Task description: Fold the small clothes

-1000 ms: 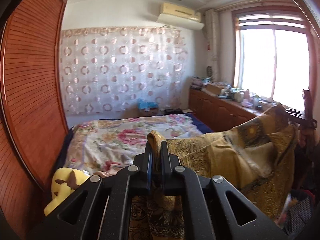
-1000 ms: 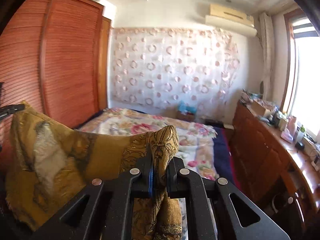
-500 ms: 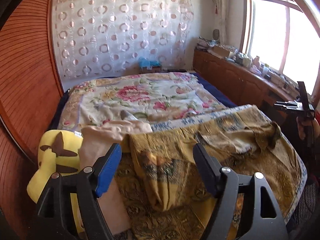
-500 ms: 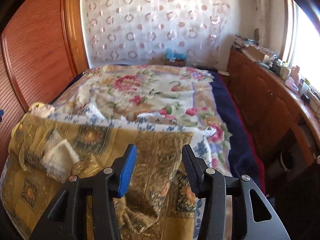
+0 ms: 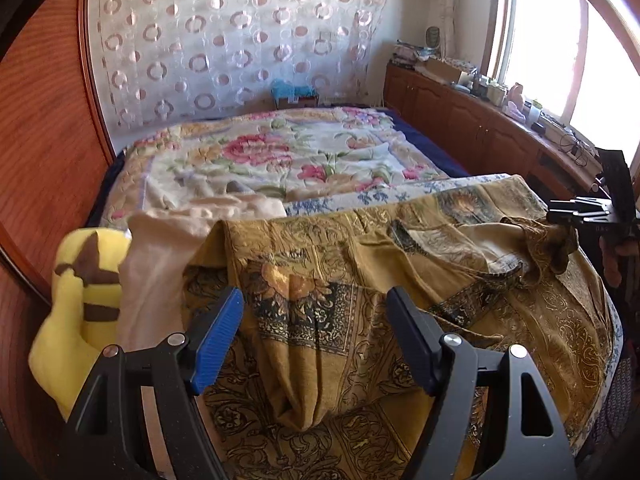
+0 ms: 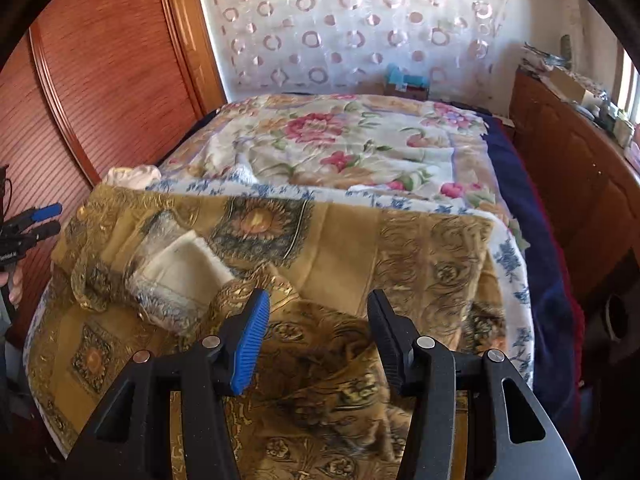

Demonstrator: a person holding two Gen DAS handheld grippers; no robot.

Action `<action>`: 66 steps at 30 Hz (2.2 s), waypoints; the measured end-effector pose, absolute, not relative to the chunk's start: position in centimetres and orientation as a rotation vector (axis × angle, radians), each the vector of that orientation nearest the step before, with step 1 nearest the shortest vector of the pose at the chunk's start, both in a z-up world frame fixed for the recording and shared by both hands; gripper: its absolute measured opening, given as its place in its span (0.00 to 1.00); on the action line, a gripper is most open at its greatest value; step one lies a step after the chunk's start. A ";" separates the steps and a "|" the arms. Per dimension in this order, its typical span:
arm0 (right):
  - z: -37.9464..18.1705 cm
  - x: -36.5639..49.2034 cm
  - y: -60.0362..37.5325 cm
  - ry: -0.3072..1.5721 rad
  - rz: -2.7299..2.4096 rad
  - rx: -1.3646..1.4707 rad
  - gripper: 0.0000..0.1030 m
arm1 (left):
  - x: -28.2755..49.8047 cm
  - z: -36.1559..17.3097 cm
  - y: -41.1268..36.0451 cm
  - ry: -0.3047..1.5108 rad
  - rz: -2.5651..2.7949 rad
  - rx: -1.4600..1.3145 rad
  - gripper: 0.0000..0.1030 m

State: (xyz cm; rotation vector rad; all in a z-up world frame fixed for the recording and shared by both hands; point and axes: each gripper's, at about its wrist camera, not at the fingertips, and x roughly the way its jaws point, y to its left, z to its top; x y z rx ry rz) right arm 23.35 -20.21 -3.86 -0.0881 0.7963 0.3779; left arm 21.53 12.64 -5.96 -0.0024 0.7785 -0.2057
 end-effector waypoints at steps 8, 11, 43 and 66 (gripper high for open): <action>-4.8 24.4 -21.6 0.857 0.395 -0.065 0.51 | 22.7 -8.4 12.1 0.863 -0.177 0.020 0.40; -4.7 24.1 -22.2 0.849 0.408 -0.058 0.51 | 21.7 -8.1 12.0 0.848 -0.179 0.046 0.18; -5.9 11.2 -26.1 0.687 0.483 -0.091 0.03 | 6.3 -7.8 10.7 0.686 -0.200 0.058 0.24; -3.7 22.2 -18.9 0.710 0.424 -0.078 0.52 | 7.5 -6.9 4.9 0.643 -0.306 0.012 0.73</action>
